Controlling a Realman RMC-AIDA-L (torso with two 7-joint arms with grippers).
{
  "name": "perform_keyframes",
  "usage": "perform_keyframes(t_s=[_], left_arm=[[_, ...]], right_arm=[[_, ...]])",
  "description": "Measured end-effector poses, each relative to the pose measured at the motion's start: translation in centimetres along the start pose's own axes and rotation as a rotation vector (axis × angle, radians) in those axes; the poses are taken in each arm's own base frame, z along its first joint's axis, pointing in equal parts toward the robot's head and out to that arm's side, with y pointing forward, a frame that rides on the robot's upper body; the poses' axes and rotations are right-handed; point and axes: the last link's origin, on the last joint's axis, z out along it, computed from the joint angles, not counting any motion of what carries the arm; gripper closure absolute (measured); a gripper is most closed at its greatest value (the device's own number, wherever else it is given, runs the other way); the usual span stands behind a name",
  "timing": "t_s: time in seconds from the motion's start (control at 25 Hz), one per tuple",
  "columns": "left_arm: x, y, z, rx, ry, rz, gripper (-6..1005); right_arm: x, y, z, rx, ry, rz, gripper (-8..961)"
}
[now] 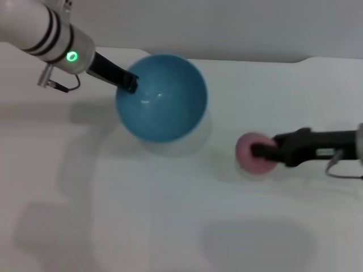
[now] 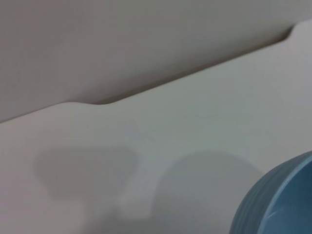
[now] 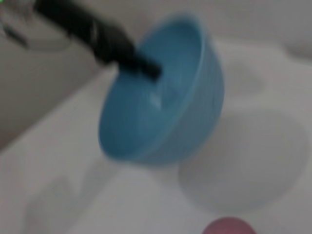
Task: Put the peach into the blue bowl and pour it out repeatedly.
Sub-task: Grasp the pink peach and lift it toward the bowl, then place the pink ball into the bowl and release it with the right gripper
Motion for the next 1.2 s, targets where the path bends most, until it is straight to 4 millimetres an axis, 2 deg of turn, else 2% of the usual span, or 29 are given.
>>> perform_keyframes(t_s=[0.2,0.36,0.56,0.72,0.92,1.2], left_arm=[[0.3,2.6,1.4,-0.019,-0.048,0.101,1001],[0.4,5.4,2.7,-0.052,-0.106,0.194,1000],[0.6,9.6,3.9,-0.161,-0.121,0.247,999],[0.7,11.9,4.7,-0.176,-0.134,0.286,997],[0.9,13.6,5.2,-0.178,-0.141,0.317,996],[1.2,14.2,5.2,-0.195,-0.131,0.321,993]], right_arm=[[-1.4,1.6,-4.1,-0.091,-0.201,-0.098,758],[-2.7,2.7,-5.4,-0.148,-0.276,-0.159,785],[-3.4,3.1,-5.2,-0.167,-0.256,-0.211,813],[-3.3,3.2,-4.9,-0.170,-0.228,-0.229,835],[-2.0,2.9,-4.2,-0.162,-0.154,-0.216,879],[-1.4,2.5,-2.4,-0.128,-0.090,-0.208,905]])
